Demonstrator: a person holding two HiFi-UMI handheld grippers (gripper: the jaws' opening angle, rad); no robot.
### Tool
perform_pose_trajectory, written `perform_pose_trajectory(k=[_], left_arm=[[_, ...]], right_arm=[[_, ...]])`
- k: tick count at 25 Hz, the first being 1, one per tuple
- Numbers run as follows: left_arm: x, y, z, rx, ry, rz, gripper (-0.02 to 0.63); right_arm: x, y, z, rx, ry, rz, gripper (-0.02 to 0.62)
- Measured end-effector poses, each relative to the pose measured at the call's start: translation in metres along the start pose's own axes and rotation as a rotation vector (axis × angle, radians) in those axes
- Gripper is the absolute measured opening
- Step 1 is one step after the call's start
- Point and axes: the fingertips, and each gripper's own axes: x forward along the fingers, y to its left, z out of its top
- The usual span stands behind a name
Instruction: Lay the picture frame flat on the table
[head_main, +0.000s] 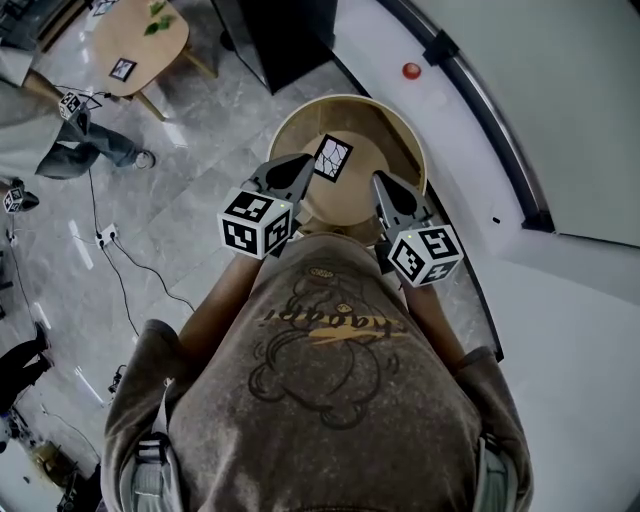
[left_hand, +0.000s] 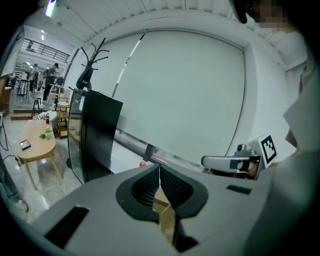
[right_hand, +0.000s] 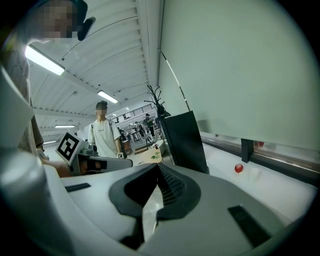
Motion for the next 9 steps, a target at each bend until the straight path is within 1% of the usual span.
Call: perform_pose_trajectory(k=[9], left_arm=[[-0.0034,0.0061,0.0032,-0.005,0.000,0.018,0.020]], right_arm=[[0.0071,0.0033,0.0030,-0.004,0.001,0.013,0.018]])
